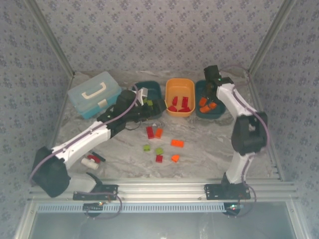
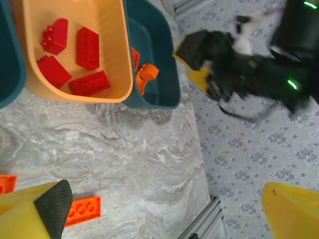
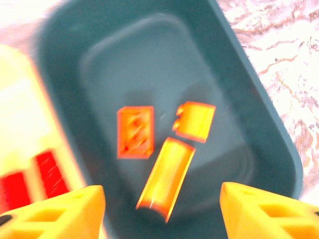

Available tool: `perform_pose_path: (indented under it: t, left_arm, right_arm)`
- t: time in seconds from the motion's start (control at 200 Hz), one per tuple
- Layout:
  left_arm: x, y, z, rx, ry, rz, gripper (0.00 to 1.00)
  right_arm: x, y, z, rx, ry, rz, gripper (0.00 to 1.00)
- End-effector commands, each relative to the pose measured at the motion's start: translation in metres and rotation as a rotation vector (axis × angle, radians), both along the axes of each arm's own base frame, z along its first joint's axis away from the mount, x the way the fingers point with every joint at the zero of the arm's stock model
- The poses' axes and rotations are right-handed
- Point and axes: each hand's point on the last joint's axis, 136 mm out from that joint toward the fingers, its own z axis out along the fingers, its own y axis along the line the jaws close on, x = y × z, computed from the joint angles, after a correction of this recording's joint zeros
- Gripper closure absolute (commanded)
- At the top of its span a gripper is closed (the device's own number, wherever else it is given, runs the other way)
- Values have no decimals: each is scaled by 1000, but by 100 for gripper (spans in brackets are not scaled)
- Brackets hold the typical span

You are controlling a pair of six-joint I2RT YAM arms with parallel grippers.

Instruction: Sort the legos into containers by color

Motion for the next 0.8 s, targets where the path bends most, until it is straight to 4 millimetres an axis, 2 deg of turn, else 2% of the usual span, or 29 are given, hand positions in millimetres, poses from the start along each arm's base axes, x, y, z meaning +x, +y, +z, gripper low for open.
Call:
perform_pose_path:
  t: [0.0, 0.025, 0.05, 0.055, 0.07, 0.09, 0.15, 0.2, 0.285, 0.375, 0.505, 0.64, 0.794]
  left_arm:
    - [-15, 34, -4, 63, -9, 59, 1]
    - [-20, 41, -4, 68, -11, 68, 1]
    - [-25, 47, -5, 72, -12, 71, 1]
    - [-27, 48, -4, 71, -14, 71, 1]
    - [-30, 51, -4, 73, -14, 74, 1]
    - [-34, 56, -4, 76, -15, 75, 1]
    - [-49, 68, -7, 89, -13, 76, 1]
    - [-61, 78, -10, 98, -6, 77, 1]
    - [-77, 95, -17, 114, 12, 92, 1]
    - [-90, 110, -22, 119, 20, 113, 1]
    - [-98, 119, -25, 98, 25, 139, 1]
    - [-98, 118, -23, 81, 28, 145, 1]
    - [-99, 119, -16, 77, 15, 142, 1]
  right_arm:
    - [-65, 61, 31, -40, -70, 226, 26]
    - [-82, 66, 24, -57, -57, 250, 23]
    - [-105, 85, 22, -57, -55, 313, 21]
    - [-107, 83, 19, -63, -50, 309, 21]
    - [-119, 92, 16, -64, -47, 347, 19]
    - [-138, 96, 0, -61, -14, 367, 18]
    - [-185, 120, -21, -38, 9, 485, 14]
    - [-221, 132, -41, -30, 39, 578, 10]
    - [-270, 150, -63, 1, 83, 731, 5]
    - [-302, 154, -81, -21, 151, 817, 0]
    - [-315, 158, -103, -53, 232, 891, 0]
    - [-303, 161, -121, -63, 279, 883, 2]
    - [-283, 165, -133, -51, 287, 892, 14]
